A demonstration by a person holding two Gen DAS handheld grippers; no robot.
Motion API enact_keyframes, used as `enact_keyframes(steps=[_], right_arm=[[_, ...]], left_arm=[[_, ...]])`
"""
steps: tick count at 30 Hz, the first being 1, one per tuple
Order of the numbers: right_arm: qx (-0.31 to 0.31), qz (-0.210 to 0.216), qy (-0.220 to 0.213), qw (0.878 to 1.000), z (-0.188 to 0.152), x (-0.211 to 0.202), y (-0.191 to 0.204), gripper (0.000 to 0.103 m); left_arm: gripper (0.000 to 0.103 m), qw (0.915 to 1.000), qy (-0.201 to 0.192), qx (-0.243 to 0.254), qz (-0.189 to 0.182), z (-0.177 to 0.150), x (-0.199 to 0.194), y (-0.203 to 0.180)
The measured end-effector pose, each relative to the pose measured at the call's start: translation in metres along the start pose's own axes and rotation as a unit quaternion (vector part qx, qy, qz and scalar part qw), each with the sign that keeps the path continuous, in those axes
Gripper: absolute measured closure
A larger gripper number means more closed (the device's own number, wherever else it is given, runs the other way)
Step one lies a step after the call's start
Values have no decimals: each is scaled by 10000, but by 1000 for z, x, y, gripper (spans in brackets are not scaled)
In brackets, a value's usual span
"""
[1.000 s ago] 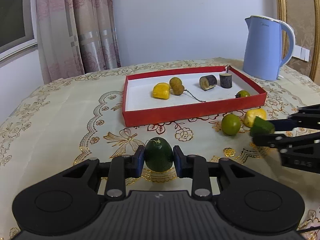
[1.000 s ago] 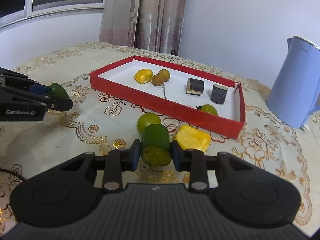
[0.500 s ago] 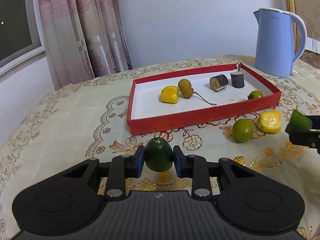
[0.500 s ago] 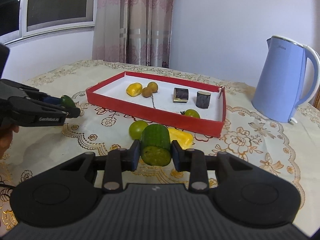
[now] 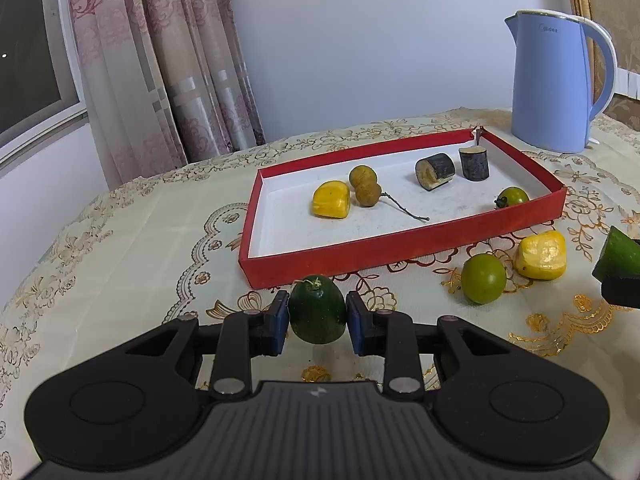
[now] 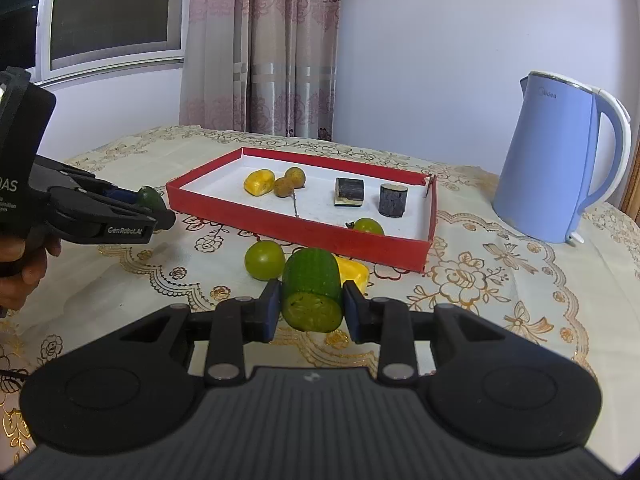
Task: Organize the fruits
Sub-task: 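Carry the chunk into the tray and open the left gripper while the right carries its chunk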
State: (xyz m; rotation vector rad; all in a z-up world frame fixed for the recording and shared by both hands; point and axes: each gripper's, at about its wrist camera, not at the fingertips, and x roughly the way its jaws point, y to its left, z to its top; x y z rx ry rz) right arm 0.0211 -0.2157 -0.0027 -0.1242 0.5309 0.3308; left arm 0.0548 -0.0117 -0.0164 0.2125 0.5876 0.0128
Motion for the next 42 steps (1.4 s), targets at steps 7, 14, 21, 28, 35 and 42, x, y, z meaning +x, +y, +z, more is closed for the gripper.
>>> enact_keyframes(steps=[7,14,21,28,35,42], right_arm=[[9,20,-13,10000,0,-1,-1,72],[4,37,-27,10000,0,-1,-1,72],[1,39,-37,10000,1,-2,-1,72],[10,36,-49,10000,1,-3,-1,72],[48,23,-70,10000,1,-5,-3,72],[58,26,-76,10000,0,-5,-3,72]], left_arm=[[73,10000,1,-39,62,5,4,-3],[73,10000,-70,-54,26,14,6,-8],[73,9999,-134,-71,12,24,10,-14],[73,9998,-165,-99,30,34,18,-18],[73,9998,-176,-84,108,46,29,-23],[73,9997,-153,-46,194,55,43,-27]])
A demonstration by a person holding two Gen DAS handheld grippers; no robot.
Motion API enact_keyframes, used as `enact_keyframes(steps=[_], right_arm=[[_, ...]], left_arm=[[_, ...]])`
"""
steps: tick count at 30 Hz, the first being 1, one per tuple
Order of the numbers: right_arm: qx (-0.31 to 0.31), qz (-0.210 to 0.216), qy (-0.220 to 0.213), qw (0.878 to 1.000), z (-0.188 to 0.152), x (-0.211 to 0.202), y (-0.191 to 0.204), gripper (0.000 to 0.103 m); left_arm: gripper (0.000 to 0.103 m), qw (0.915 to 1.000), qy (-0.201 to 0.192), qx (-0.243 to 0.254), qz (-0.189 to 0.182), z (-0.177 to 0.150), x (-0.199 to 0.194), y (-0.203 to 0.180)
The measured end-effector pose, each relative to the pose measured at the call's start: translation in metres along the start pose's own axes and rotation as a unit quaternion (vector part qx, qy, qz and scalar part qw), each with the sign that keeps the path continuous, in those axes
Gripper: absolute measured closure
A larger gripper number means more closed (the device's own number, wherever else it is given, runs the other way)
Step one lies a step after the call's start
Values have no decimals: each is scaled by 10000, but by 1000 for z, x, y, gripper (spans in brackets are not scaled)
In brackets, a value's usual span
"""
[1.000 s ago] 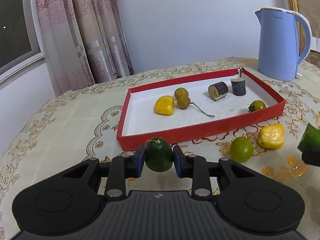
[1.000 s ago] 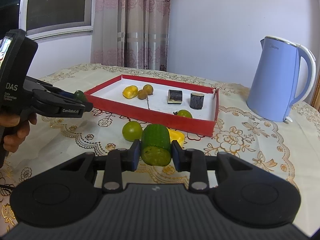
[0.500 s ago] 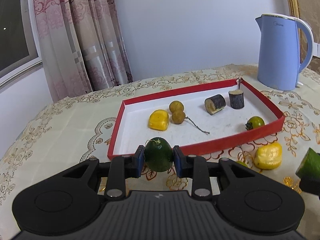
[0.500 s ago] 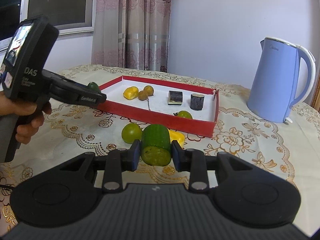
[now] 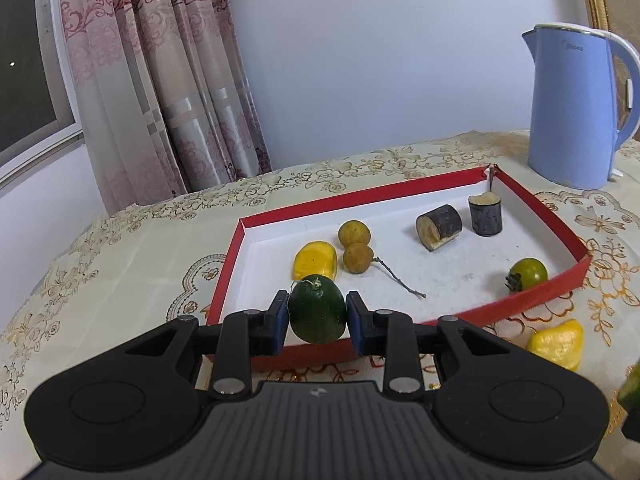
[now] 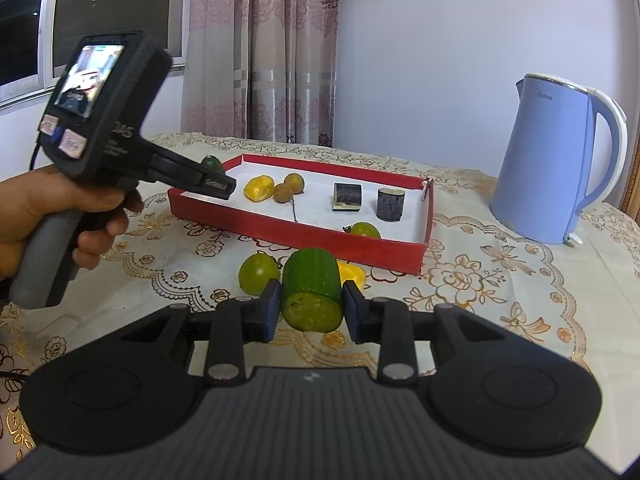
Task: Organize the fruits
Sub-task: 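Carry the chunk into the tray and open the left gripper while the right carries its chunk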
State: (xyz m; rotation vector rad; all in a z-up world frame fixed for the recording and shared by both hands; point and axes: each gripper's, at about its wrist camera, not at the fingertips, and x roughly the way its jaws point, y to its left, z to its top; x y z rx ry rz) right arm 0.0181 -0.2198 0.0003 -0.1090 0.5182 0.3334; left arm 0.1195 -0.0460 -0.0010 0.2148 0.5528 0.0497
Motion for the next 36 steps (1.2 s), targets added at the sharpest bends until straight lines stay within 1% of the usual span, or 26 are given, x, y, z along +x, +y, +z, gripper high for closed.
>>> enact_keyframes(steps=[12,19,27,32,36], right_arm=[[37,0,1,10000,-1,1,-2,72],[64,29,-2,10000,-1,3,-5,72],[111,52,-3,9999,-2,5,-7,72],[113,58,12,9999,-2,6,-7,72],[149,27,1,9999,-2,7,-8,72]], left_arm=[[73,9999,52,-4,125,16,25,-6],[73,9999,73,6,131,24,38,-14],[73,9997,146,52,188,29,53,-22],[73,9996,263,-16,108,30,64,-22],[73,9995,294,27,119,32,71,-25]])
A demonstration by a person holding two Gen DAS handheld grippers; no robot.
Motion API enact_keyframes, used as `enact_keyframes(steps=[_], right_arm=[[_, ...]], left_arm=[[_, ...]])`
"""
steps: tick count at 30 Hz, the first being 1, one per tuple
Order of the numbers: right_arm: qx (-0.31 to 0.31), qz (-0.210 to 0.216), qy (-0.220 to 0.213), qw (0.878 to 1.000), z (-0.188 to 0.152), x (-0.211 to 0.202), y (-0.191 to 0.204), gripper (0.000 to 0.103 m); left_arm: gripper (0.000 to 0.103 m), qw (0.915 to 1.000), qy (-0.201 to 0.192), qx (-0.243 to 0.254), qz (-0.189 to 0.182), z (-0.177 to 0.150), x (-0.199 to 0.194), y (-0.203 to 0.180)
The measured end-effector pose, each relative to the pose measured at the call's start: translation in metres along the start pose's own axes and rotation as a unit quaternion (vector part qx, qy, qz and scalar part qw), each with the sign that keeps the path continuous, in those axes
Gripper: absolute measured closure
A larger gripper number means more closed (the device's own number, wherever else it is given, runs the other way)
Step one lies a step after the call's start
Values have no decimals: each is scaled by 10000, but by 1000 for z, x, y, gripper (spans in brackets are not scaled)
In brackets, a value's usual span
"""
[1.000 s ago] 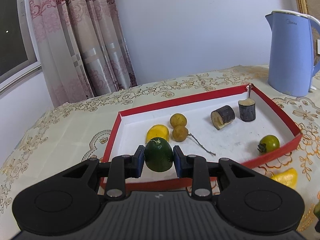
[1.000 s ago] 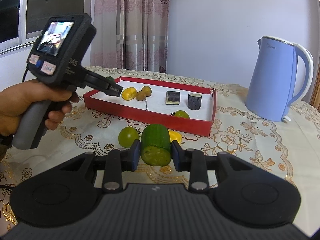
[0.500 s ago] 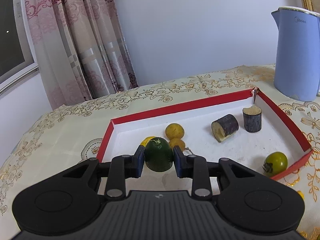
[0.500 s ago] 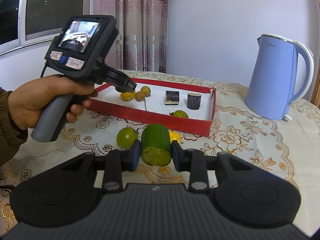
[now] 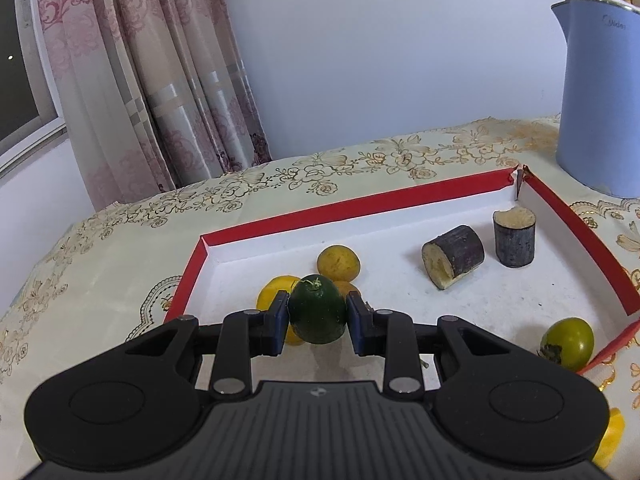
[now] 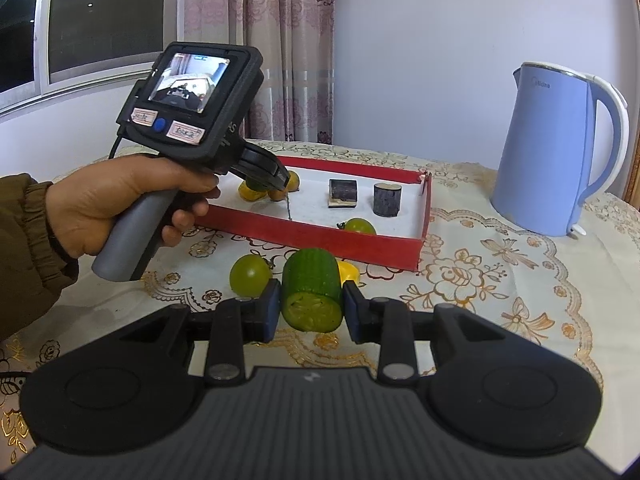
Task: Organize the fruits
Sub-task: 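Carry the chunk into the tray and open the left gripper while the right carries its chunk, then lower the green cucumber chunk into the tray and open the right gripper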
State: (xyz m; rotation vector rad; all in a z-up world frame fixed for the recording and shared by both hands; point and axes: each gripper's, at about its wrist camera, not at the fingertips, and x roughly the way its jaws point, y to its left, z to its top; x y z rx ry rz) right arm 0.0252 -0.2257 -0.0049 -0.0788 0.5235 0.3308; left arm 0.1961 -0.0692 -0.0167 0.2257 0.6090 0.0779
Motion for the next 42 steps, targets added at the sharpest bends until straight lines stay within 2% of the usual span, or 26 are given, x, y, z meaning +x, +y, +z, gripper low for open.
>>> enact_keyframes(steps=[8,10,11,13,15,22,26,29,35,42], right_arm=[[6,-91,11,10000,0,-3,2,72],[5,-110,19,9999,0,-3,2,72],[0,-115,23,9999,0,-3,2,72],[-18,-108,23,9999,1,-2,3,72],[-42,-91,14,9999,2,-2,6,72],[-169,-93,-46,9998,12,0,7,72],[-259,-80,-126,9996,24,5,4,72],[-304,-48,-199,9993,33,10,2,72],[-373,-58,-289,9989,57,31,-4,72],[-334,-209,-236,9989,81,62,-18,72]], left_arm=[[73,10000,51,-3,-50,6,9,-4],[70,9999,50,-36,-80,6,7,-3],[65,9999,27,-43,-94,6,6,-2],[33,10000,-51,-45,-64,7,2,0],[24,9997,-224,-52,38,8,-5,4],[24,9976,-587,-298,198,8,-48,40],[24,9971,-699,-288,85,-18,-82,62],[24,9954,-919,-254,132,-44,-104,67],[24,9939,-833,-707,126,-59,-96,73],[24,9922,-860,-901,-6,-69,-93,83]])
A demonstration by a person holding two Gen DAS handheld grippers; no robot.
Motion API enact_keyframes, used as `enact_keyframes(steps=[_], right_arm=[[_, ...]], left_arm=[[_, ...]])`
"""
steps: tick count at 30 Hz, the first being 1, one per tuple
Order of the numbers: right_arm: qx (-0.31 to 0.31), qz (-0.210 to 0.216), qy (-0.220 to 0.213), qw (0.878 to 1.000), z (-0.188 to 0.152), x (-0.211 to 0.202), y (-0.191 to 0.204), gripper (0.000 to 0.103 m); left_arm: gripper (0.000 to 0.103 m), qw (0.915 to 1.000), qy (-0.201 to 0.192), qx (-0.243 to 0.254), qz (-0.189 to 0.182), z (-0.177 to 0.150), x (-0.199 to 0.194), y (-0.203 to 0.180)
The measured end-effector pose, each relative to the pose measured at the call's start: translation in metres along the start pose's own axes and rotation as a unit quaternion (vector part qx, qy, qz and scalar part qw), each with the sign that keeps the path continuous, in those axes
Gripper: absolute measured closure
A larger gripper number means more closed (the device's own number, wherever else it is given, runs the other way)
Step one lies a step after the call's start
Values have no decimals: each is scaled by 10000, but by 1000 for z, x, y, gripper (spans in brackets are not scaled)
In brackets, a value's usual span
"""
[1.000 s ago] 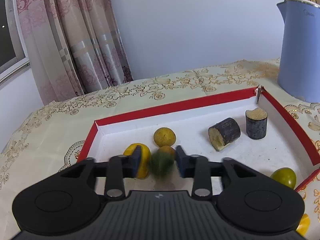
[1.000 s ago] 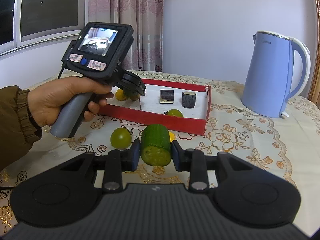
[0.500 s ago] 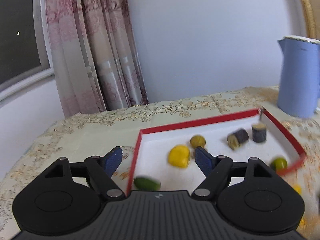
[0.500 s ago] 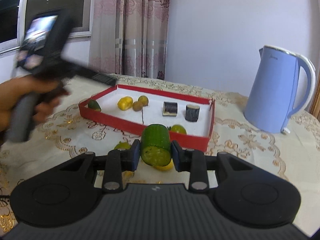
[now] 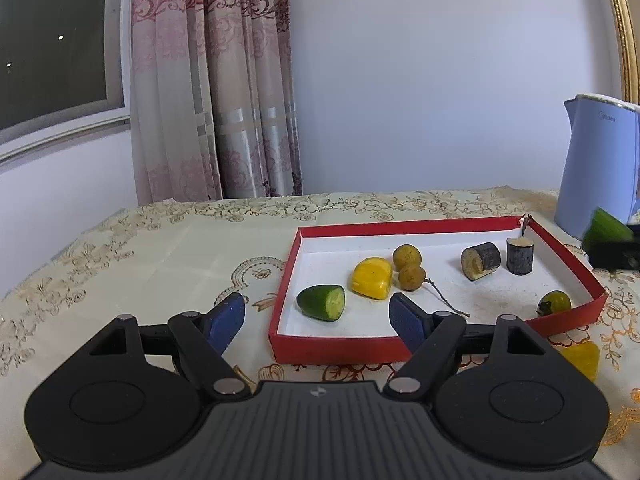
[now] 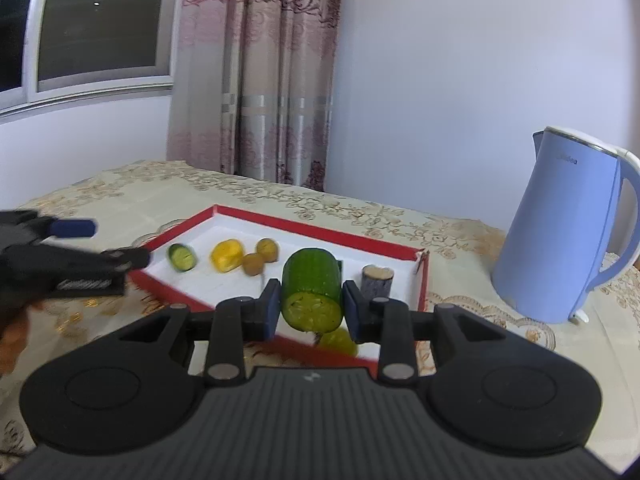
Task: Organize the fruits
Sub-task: 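Lower the green cucumber chunk into the tray and open the right gripper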
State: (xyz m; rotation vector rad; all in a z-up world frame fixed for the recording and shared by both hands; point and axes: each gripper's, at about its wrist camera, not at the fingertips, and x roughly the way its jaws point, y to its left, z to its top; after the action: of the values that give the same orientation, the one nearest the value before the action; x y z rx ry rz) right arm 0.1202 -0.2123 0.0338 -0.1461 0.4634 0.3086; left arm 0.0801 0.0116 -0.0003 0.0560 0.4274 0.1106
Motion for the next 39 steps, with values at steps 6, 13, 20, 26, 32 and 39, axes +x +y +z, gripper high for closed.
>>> enact_keyframes(steps=[6,13,20,26,32,39], right_arm=[[210,-202,198,9994,7,39,-17,72],[533,-375,398,9971,4,75,-34,72],[675,-551,562,9946,2,97,-40,72],[592,-651,565,9945,-1,87,-38,58],[545,-662,-6,9963,-2,11,-27,55],[240,-868,-298,9955,-33,-29,-4,41]], left_arm=[[24,10000,-4,-75,-53,-2,-1,7],[24,9999,58,-160,-11,-2,-2,12],[21,9999,43,-135,92,-2,-1,13],[21,9999,64,-106,85,-3,1,12],[21,9991,9,-421,43,-2,-2,21],[21,9946,-3,-1007,-243,1,-4,33]])
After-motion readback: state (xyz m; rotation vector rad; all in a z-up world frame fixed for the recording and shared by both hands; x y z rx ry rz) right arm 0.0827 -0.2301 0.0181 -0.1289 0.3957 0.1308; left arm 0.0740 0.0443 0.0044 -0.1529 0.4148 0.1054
